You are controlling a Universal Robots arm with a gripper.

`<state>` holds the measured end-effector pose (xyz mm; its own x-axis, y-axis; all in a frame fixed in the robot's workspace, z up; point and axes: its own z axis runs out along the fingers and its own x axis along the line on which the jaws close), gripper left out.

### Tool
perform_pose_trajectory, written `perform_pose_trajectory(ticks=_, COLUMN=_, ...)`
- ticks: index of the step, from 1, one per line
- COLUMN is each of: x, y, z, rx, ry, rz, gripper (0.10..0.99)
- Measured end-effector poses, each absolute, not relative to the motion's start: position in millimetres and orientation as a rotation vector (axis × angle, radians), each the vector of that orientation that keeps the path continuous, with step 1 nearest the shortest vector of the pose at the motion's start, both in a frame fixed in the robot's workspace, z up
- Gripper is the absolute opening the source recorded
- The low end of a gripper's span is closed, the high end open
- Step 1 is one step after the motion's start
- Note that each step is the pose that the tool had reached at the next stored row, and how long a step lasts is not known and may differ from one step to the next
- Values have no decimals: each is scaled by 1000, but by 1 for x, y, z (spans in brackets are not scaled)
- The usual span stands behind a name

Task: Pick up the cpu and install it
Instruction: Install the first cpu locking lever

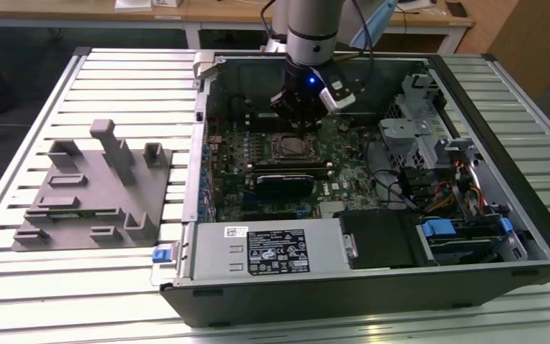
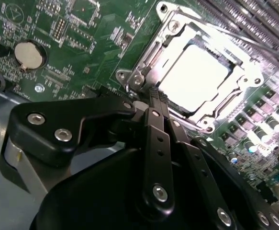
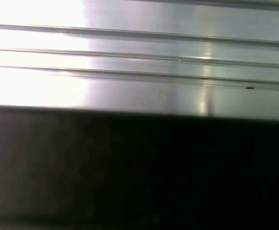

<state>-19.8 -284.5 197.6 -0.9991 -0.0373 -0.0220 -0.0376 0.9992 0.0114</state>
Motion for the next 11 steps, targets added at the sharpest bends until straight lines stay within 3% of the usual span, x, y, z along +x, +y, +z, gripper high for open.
perform_pose_trajectory(ticks=7, x=-20, y=-284, z=197, rx=-59, ry=3115, rz=128, gripper=106)
perform_pose_trajectory(ticks=11, x=-20, y=-284, z=199, rx=-59, ry=3114, rz=149, gripper=106)
